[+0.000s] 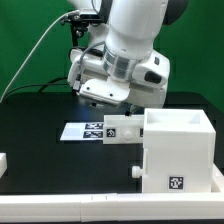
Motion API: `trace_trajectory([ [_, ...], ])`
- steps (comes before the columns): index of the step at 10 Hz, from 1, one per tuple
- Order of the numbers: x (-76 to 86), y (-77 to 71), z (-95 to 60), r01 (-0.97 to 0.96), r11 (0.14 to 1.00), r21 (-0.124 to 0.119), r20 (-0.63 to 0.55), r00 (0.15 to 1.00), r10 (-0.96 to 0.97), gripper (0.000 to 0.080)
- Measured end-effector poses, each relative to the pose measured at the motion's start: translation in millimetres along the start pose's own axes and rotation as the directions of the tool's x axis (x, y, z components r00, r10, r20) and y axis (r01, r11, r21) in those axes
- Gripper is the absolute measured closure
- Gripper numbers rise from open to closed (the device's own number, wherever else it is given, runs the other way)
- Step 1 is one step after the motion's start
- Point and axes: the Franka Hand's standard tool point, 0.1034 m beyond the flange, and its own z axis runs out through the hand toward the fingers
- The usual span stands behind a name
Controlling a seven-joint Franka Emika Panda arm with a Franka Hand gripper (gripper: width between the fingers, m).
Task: Assemble drawer
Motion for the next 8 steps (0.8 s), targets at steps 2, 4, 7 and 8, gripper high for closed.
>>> trace_trajectory([
  [2,-0.8,-1.2,0.5,-0.01,1.0,0.0,0.003,1.0,0.01,0.015],
  [4,-1.8,-2.1,2.0,-0.017,1.0,0.001,0.012,1.0,0.017,0.015],
  [7,-7.9,0.4,1.7,-0.028,1.0,-0.005,0.158,0.987,0.029,0.015],
  [8,-7.8,1.4,2.5,-0.027,1.0,-0.005,0.2,0.979,0.027,0.015],
])
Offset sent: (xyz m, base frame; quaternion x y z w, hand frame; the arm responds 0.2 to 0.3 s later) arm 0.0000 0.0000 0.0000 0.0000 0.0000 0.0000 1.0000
